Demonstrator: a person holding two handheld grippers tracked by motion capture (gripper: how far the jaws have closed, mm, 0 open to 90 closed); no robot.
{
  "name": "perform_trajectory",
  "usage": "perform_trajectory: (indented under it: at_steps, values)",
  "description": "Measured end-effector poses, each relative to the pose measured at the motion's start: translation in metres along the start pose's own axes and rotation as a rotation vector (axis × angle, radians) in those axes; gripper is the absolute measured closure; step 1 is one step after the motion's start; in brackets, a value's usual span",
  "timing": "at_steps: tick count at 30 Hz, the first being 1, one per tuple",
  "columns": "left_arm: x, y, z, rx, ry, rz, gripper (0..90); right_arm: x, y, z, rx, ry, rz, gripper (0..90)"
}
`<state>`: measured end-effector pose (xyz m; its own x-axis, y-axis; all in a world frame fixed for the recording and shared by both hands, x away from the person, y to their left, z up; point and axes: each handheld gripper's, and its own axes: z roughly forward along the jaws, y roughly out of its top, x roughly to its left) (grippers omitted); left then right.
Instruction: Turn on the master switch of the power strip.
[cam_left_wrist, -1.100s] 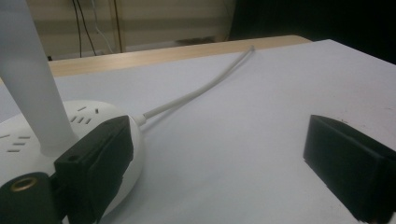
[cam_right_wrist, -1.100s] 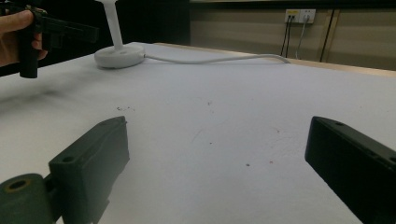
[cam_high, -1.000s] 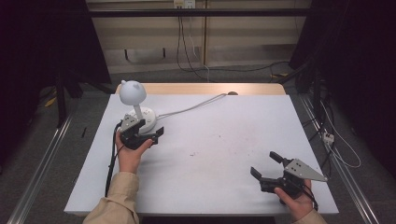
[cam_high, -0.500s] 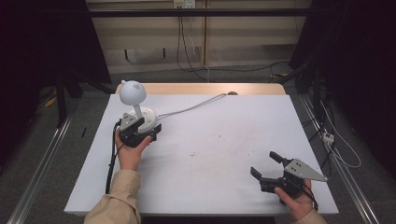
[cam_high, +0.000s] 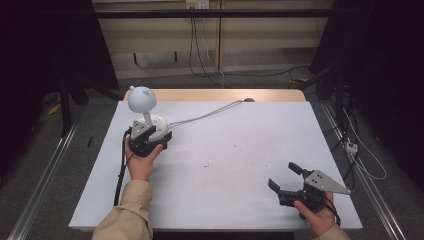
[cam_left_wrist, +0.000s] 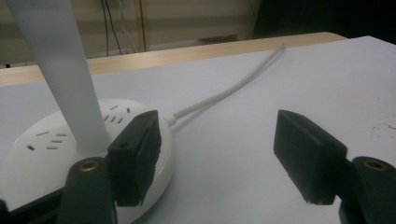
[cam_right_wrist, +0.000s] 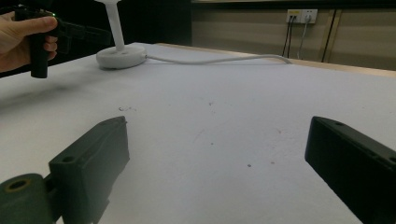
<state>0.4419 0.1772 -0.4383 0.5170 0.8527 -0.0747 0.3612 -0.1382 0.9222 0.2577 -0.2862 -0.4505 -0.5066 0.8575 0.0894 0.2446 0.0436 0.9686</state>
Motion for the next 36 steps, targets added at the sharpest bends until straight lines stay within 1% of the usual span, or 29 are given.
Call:
perform_trajectory:
  at_steps: [3,4,5,6,7,9,10,11,12,14,16,18,19,20,21,24,26,27,29,33,36]
  values:
    - [0.001,-0.001,0.001,0.000,0.009,-0.009,35.7,0.000,0.000,0.000,0.002,0.000,-0.002,6.0]
    - [0.001,-0.001,0.001,0.006,0.014,-0.002,36.4,0.000,0.000,0.000,0.001,-0.001,-0.002,6.0]
    - [0.001,-0.001,0.001,0.010,0.014,0.002,40.9,0.000,0.000,-0.001,-0.001,-0.003,-0.001,6.0]
    - [0.001,-0.001,0.001,0.010,0.014,0.002,42.8,0.000,0.000,-0.001,-0.001,-0.003,-0.001,6.0]
    - [0.001,-0.001,0.002,0.007,0.019,0.002,42.8,0.000,0.000,-0.001,-0.001,-0.003,-0.001,6.0]
    - [0.001,-0.001,0.002,0.000,0.019,-0.003,46.7,0.000,0.000,0.000,-0.001,-0.001,-0.003,6.0]
    - [0.001,-0.002,0.003,0.002,0.020,-0.004,46.7,0.000,0.000,0.000,-0.001,-0.001,-0.003,6.0]
    - [0.002,-0.002,0.003,0.008,0.021,0.004,47.4,0.000,0.000,0.000,0.000,-0.001,-0.003,6.0]
    - [0.002,-0.002,0.003,0.010,0.025,0.006,49.5,0.000,0.000,0.000,0.000,0.000,-0.004,6.0]
    - [0.002,-0.002,0.003,0.012,0.028,0.002,50.4,0.000,0.000,0.000,0.000,0.000,-0.004,6.0]
    - [0.004,-0.003,0.003,0.019,0.032,0.007,54.5,0.000,0.000,0.000,-0.001,0.000,-0.002,6.0]
    - [0.004,-0.003,0.004,0.016,0.041,0.002,55.7,0.000,0.000,0.000,-0.001,0.000,-0.002,6.0]
    - [0.004,-0.003,0.004,0.016,0.046,0.001,58.2,0.000,0.000,0.000,-0.001,0.000,-0.002,6.0]
    - [0.005,-0.003,0.004,0.018,0.052,0.001,58.2,0.000,0.000,0.000,-0.001,0.000,-0.002,6.0]
    - [0.005,-0.003,0.004,0.017,0.058,-0.004,61.7,0.000,0.000,0.000,-0.002,0.001,-0.002,6.0]
    - [0.007,-0.004,0.005,0.021,0.070,-0.009,64.5,0.000,0.000,0.000,-0.001,0.001,-0.005,6.1]
    - [0.008,-0.004,0.005,0.024,0.073,-0.016,68.6,0.000,0.000,0.000,-0.002,0.001,-0.006,6.1]
    - [0.009,-0.005,0.006,0.023,0.079,-0.017,68.6,0.000,0.000,0.000,-0.002,0.001,-0.006,6.1]
    - [0.011,-0.005,0.006,0.028,0.085,-0.017,71.4,0.000,0.000,0.000,-0.002,0.001,-0.005,6.1]
    - [0.015,-0.007,0.009,0.039,0.102,-0.030,75.9,0.001,0.002,0.000,-0.007,-0.001,-0.015,6.1]
    - [0.017,-0.009,0.011,0.049,0.111,-0.033,77.4,0.001,0.002,0.000,-0.005,-0.001,-0.017,6.1]
